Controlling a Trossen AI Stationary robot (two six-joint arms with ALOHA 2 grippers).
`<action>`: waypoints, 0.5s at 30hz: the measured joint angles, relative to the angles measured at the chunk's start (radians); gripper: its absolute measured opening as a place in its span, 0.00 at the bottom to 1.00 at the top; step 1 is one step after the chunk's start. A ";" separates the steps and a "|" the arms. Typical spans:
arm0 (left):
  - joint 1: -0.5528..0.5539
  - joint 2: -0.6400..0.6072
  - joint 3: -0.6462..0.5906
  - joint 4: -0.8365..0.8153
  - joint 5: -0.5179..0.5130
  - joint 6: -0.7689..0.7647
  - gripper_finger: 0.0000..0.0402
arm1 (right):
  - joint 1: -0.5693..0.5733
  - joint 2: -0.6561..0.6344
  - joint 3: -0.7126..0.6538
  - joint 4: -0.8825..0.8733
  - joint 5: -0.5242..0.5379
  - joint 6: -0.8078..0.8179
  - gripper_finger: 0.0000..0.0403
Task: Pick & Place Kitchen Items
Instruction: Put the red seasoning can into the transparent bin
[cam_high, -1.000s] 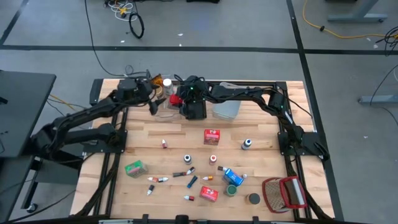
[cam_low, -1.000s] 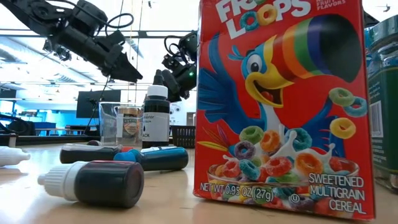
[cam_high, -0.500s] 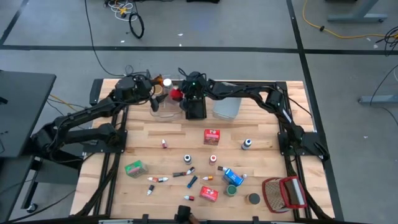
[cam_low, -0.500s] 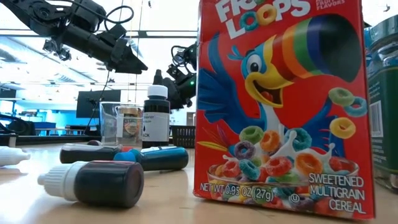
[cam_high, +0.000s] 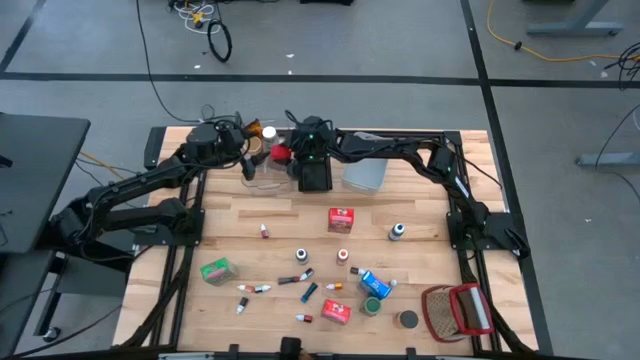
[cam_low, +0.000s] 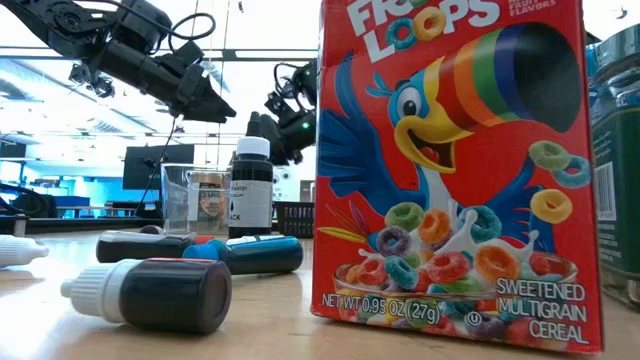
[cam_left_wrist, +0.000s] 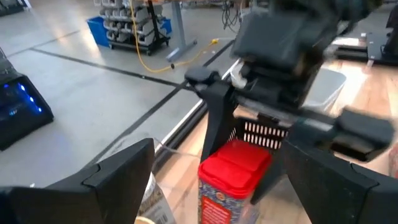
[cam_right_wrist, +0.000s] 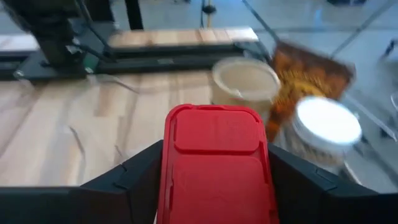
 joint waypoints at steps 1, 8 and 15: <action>0.000 0.000 0.000 -0.010 0.000 0.011 0.89 | 0.003 -0.001 0.000 0.009 -0.002 -0.005 0.61; 0.000 0.000 0.000 -0.038 -0.007 0.055 0.89 | 0.005 -0.002 0.000 0.010 -0.004 0.008 0.60; 0.000 0.000 0.000 -0.135 -0.094 0.222 0.89 | 0.006 -0.058 0.001 -0.005 -0.026 0.000 0.60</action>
